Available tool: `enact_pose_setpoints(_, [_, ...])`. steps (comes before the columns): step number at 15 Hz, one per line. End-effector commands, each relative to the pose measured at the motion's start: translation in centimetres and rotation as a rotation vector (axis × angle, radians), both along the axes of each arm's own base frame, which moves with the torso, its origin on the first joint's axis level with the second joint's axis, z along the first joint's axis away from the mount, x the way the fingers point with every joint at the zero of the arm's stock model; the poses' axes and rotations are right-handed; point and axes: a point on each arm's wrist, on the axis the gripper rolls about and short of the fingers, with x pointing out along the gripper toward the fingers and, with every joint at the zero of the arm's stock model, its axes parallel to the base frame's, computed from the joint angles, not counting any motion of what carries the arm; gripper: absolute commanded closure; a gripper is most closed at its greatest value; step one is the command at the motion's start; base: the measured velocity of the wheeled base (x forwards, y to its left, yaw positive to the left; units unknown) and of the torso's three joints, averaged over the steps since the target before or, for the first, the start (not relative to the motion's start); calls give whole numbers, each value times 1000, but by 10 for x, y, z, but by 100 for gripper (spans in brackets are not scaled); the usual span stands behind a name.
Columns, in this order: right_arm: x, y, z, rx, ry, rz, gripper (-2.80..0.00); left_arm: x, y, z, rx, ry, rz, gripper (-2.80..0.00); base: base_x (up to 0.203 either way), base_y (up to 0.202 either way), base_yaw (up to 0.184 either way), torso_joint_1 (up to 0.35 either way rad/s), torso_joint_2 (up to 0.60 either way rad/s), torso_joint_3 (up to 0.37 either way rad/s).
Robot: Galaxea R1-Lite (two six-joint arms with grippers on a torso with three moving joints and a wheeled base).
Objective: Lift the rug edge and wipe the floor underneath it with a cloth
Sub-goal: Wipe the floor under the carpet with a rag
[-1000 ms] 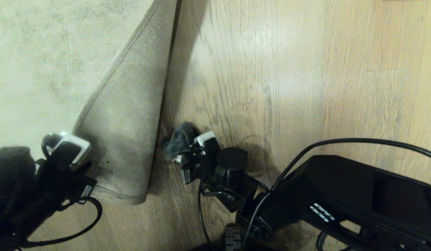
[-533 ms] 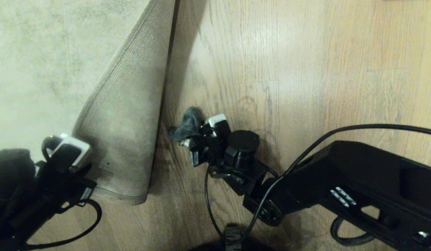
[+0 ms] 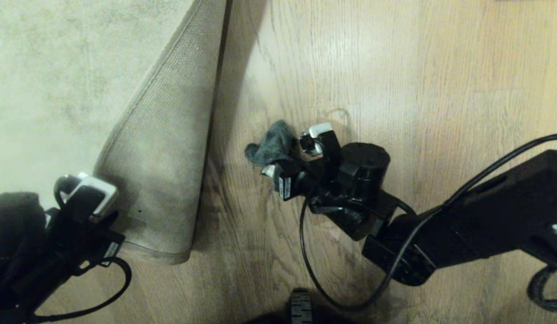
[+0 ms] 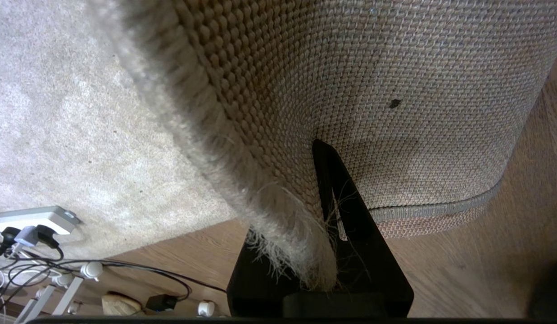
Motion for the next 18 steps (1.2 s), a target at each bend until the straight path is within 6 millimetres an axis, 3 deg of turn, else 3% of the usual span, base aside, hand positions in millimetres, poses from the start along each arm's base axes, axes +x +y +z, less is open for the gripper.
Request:
enact_pose_setpoints(1, [-29, -27, 13, -8, 7, 7, 0, 0, 0, 1, 3, -5, 0, 0, 0, 0, 0, 0, 0, 0])
enact_pose_setpoints(4, [-63, -36, -8, -83, 73, 64, 0, 0, 0, 1, 2, -7, 0, 0, 0, 0, 0, 0, 0, 0])
enact_pose_setpoints(7, [-78, -18, -35, -152, 126, 135, 0, 0, 0, 2, 2, -10, -1, 0, 0, 0, 0, 0, 0, 0])
enact_pose_setpoints(13, [-60, 35, -93, -209, 198, 176, 0, 0, -1, 0, 3, -5, -2, 0, 0, 0, 0, 0, 0, 0])
enact_pose_setpoints(18, [-46, 71, -111, -157, 197, 193, 0, 0, -1, 0, 3, 0, -4, 0, 0, 0, 0, 0, 0, 0])
